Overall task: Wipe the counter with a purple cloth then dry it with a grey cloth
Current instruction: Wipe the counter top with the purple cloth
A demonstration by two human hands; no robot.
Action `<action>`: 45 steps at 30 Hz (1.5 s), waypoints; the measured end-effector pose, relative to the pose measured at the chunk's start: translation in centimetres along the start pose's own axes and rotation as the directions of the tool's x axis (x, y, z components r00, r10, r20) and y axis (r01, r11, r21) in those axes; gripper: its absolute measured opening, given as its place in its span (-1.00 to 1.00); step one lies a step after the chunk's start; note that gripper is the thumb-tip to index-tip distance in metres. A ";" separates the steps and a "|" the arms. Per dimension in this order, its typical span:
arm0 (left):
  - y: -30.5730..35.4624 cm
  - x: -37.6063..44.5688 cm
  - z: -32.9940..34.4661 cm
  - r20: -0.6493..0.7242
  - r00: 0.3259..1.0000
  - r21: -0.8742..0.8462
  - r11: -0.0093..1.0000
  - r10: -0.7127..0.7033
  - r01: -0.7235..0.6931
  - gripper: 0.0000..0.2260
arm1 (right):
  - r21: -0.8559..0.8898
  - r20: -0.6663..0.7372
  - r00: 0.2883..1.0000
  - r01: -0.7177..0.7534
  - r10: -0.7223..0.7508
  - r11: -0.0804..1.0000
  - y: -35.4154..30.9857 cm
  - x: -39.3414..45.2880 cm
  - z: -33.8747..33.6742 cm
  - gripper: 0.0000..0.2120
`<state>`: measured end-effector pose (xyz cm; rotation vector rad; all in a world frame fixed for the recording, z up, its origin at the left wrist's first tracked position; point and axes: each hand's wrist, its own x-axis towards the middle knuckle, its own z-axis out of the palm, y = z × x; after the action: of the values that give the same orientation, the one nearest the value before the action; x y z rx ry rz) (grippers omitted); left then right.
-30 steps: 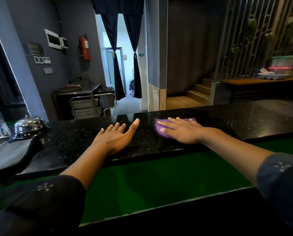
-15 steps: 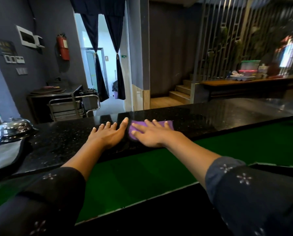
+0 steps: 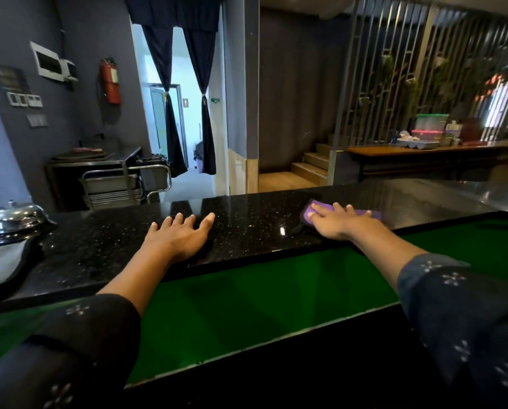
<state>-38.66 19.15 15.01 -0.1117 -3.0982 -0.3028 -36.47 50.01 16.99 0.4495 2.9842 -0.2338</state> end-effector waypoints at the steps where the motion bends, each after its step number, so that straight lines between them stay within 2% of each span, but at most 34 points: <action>1: -0.1 0.0 0.1 -0.004 1.000 0.003 1.000 -0.002 0.002 -0.27 | -0.004 0.002 1.000 0.018 -0.018 1.000 -0.7 -0.1 0.0 -0.45; 4: -0.4 0.0 0.0 -0.010 1.000 0.026 1.000 0.000 0.000 -0.29 | -0.025 0.011 0.982 0.187 -0.186 0.982 -2.7 -1.6 0.5 -0.46; 7: -0.2 0.0 -0.2 -0.012 1.000 0.030 1.000 -0.009 0.009 -0.30 | -0.054 0.016 0.923 0.385 -0.385 0.921 -2.9 -3.9 1.7 -0.48; 10: 0.3 -0.5 -0.2 -0.030 0.999 0.028 1.000 -0.014 0.015 -0.31 | -0.042 0.036 0.874 0.485 -0.484 0.873 -1.4 -4.7 1.8 -0.50; 12: 0.7 -1.0 -0.2 -0.092 0.995 0.004 1.000 -0.023 0.024 -0.31 | -0.022 0.040 0.876 0.482 -0.481 0.876 -0.6 -4.0 1.3 -0.49; 16: 0.6 -2.8 -0.6 -0.223 0.972 -0.028 0.997 -0.074 0.070 -0.35 | -0.011 0.037 0.927 0.373 -0.373 0.928 -1.1 -1.9 0.6 -0.47; 21: -4.3 -4.9 -2.6 -0.123 0.986 0.037 0.993 -0.109 0.114 -0.35 | -0.016 0.033 0.960 0.278 -0.278 0.960 -5.1 -1.5 0.2 -0.45; 23: -6.8 -5.6 -3.4 -0.103 0.987 0.083 0.987 -0.127 0.136 -0.35 | -0.028 0.040 0.932 0.362 -0.361 0.932 -6.8 -2.9 1.1 -0.46; 27: -9.8 -6.0 -3.6 -0.021 0.983 0.085 0.979 -0.184 0.185 -0.34 | -0.088 0.038 0.820 0.572 -0.571 0.815 -7.4 -5.4 2.9 -0.49; 29: -10.3 -5.7 -3.0 -0.007 0.981 0.082 0.978 -0.192 0.191 -0.33 | -0.097 0.051 0.803 0.595 -0.594 0.797 -7.1 -5.1 2.5 -0.49; 34: -11.2 -4.5 -2.4 -0.040 0.982 0.086 0.978 -0.186 0.188 -0.38 | -0.081 0.044 0.896 0.444 -0.441 0.893 -11.3 -0.8 2.1 -0.47; 37: -11.6 -4.1 -2.3 -0.026 0.983 0.067 0.981 -0.179 0.181 -0.43 | -0.054 0.024 0.908 0.418 -0.417 0.907 -17.0 0.4 2.7 -0.44; 39: -11.9 -3.9 -2.4 -0.017 0.986 0.072 0.983 -0.168 0.168 -0.46 | -0.056 0.027 0.879 0.477 -0.476 0.877 -21.0 -1.2 3.4 -0.44; 41: -12.2 -4.1 -2.6 -0.012 0.989 0.121 0.982 -0.145 0.145 -0.49 | -0.067 0.053 0.799 0.601 -0.599 0.796 -23.7 -4.3 4.3 -0.45; 43: -12.2 -4.2 -2.6 -0.003 0.994 0.185 0.976 -0.113 0.111 -0.52 | -0.078 0.072 0.699 0.715 -0.711 0.695 -23.5 -7.1 5.2 -0.48; 45: -12.2 -4.2 -2.6 0.000 0.996 0.188 0.978 -0.091 0.089 -0.52 | -0.086 0.069 0.638 0.770 -0.767 0.632 -20.8 -7.8 5.1 -0.49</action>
<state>-35.33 6.44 15.05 0.0318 -3.1258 -0.0103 -34.83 27.25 15.87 -0.8852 2.9286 -0.1319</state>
